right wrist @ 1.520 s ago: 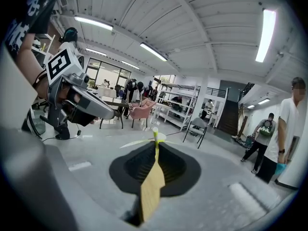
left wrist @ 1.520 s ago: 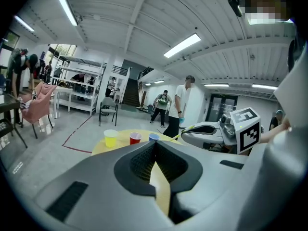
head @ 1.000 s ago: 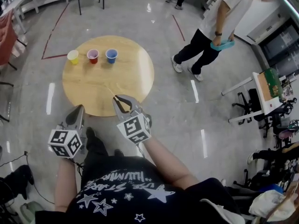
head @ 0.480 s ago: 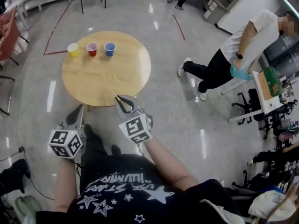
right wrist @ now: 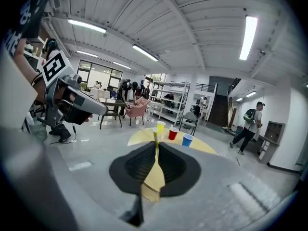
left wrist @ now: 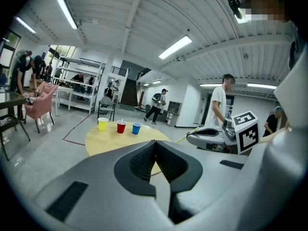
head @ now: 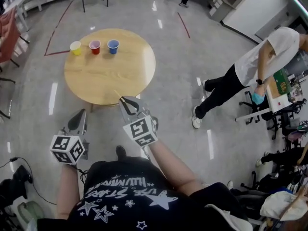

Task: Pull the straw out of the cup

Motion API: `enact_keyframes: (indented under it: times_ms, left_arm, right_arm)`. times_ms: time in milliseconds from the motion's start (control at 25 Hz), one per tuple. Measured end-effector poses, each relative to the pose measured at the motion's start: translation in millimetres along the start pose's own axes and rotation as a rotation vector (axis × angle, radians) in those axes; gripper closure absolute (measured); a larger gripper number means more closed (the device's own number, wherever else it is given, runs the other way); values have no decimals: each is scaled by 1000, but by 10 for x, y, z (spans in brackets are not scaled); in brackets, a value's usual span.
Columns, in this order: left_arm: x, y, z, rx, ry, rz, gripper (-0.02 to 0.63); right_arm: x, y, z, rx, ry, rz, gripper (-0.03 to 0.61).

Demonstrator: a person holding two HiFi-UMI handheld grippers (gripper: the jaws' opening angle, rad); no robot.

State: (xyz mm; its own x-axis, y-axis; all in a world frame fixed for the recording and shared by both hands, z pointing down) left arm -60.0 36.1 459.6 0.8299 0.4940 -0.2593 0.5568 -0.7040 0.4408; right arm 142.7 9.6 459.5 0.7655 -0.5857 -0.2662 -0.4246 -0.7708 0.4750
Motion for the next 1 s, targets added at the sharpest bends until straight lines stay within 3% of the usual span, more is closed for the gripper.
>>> enact_keyframes:
  times_ms: [480,1000]
  left_arm:
    - [32,-638,-201,-1,23,-47,607]
    - [333,-1278,-638,9,18,-89,607]
  right_arm:
    - [-565,-414,63,-14,59,-41,560]
    - [-1229,-1102,-180,-47,93,-62,560]
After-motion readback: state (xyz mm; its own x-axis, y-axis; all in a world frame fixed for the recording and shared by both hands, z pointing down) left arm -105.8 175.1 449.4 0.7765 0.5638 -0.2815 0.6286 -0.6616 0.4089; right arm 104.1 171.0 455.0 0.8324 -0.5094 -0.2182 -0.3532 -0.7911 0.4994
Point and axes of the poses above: the fingertips, and each gripper's own axes: y forward along the fingers, x to its right, z out of its top, the point moved 6 cm from there along -y, backward along the fingers, and after that the axes turned 8 degrees about -x, right-handed, at the moved point
